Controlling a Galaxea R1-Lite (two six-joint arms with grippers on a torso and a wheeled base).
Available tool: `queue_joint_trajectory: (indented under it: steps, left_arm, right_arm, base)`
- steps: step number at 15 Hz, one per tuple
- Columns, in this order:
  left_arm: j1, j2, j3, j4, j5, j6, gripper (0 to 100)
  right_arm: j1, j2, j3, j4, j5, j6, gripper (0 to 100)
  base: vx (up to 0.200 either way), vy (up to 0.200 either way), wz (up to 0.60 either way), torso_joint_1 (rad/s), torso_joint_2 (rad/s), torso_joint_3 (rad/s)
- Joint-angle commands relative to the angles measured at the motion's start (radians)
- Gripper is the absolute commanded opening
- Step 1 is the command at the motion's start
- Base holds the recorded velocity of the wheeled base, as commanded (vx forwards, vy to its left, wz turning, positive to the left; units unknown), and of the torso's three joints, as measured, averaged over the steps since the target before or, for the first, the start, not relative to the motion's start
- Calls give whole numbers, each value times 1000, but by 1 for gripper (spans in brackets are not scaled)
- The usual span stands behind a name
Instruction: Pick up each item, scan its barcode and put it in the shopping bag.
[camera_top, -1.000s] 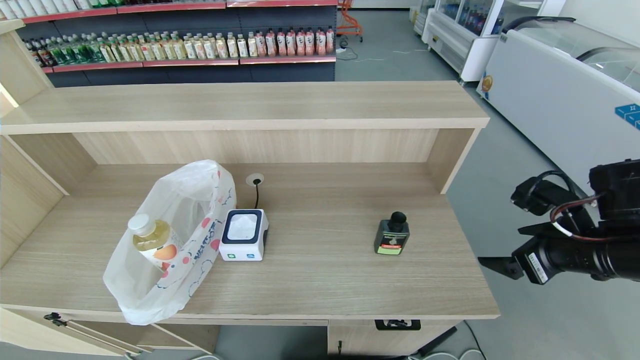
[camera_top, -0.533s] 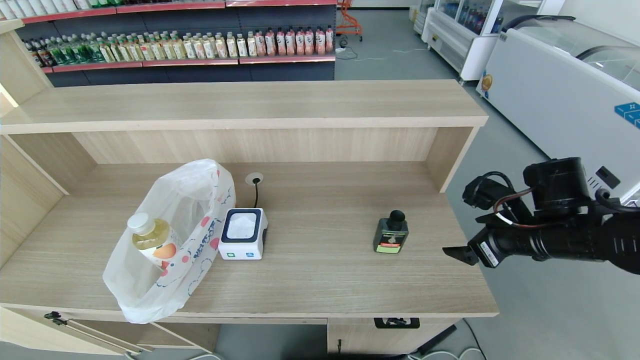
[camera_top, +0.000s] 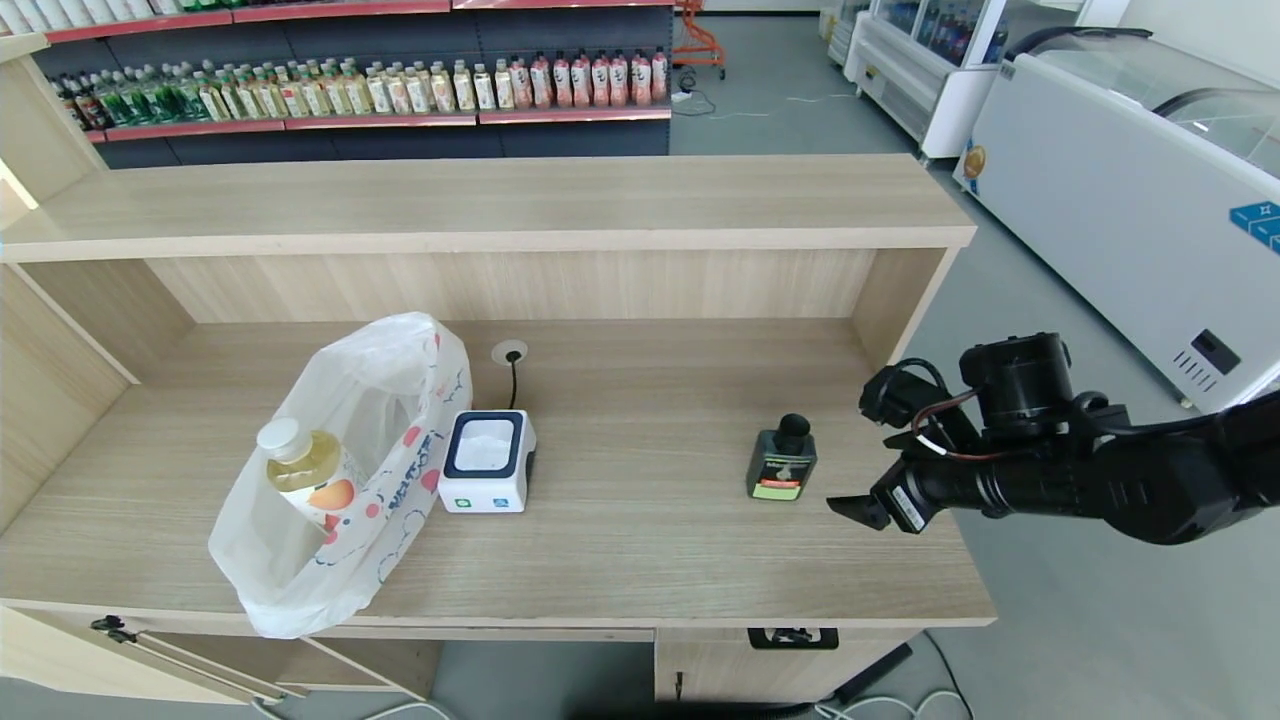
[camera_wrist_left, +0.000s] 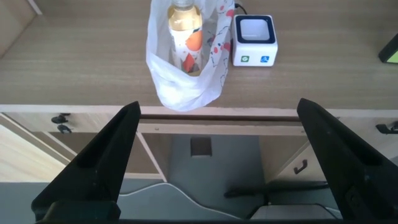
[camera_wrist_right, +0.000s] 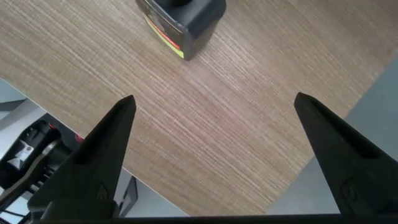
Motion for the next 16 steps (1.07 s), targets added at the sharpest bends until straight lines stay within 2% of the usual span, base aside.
queue_joint_trajectory:
  steps: [1, 2, 3, 7, 14, 15, 16]
  left_arm:
    - [0, 0, 0, 0, 0, 0, 100]
    - [0, 0, 0, 0, 0, 0, 100]
    - [0, 0, 0, 0, 0, 0, 100]
    - [0, 0, 0, 0, 0, 0, 100]
    - [0, 0, 0, 0, 0, 0, 100]
    - [0, 0, 0, 0, 0, 0, 100]
    - [0, 0, 0, 0, 0, 0, 100]
  right_arm:
    - [5, 51, -7, -35, 5, 6, 100]
    - [5, 62, -10, -45, 23, 16, 100]
    - [5, 72, -22, -54, 54, 17, 0]
    - [34, 97, -41, -104, 78, 68, 0]
    - [36, 77, -39, -129, 77, 68, 0]
    - [34, 62, -33, -138, 75, 68, 100]
    - [27, 40, -18, -152, 75, 66, 100]
  base:
    - [0, 0, 0, 0, 0, 0]
    - [0, 0, 0, 0, 0, 0]
    - [0, 0, 0, 0, 0, 0]
    - [0, 0, 0, 0, 0, 0]
    - [0, 0, 0, 0, 0, 0]
    - [0, 0, 0, 0, 0, 0]
    - [0, 0, 0, 0, 0, 0]
